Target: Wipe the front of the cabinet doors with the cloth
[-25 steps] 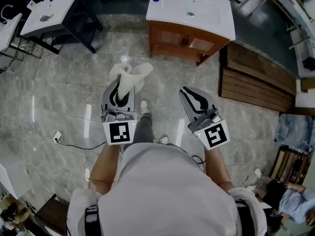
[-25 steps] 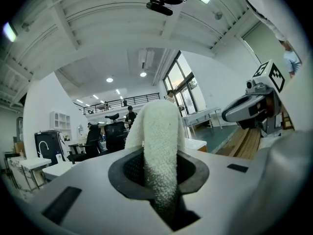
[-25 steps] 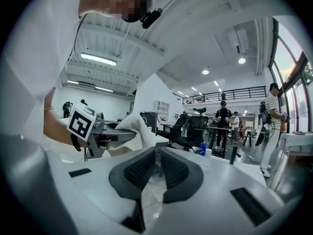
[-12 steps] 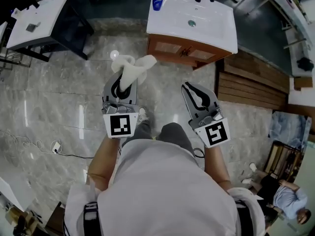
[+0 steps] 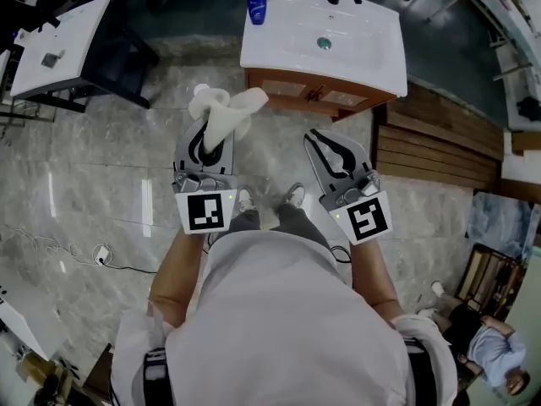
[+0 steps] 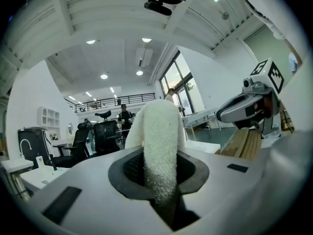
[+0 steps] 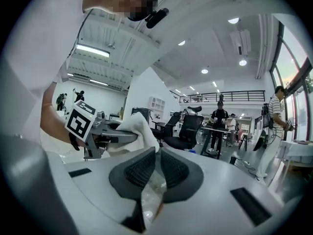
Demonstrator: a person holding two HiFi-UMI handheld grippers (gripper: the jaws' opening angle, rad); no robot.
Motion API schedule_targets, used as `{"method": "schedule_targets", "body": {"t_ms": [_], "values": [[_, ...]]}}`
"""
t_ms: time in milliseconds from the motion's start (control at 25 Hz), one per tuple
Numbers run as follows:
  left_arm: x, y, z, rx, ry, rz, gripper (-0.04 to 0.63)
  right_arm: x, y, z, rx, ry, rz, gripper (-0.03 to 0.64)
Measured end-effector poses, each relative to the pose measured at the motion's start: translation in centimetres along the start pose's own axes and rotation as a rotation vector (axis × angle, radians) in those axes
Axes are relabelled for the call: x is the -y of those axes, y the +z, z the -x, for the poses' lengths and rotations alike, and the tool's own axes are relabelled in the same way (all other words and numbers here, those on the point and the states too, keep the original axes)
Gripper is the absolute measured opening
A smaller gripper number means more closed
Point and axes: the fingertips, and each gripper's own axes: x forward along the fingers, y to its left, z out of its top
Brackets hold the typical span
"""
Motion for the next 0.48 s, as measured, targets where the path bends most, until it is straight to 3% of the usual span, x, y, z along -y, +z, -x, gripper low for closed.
{"method": "schedule_targets", "body": {"t_ms": [480], "values": [[2.2,-6.8,-7.2,-0.141,0.054,-0.062,0.091,5.4,-7.7,-4.1,-0.038,0.109,-0.057,0.058]]}}
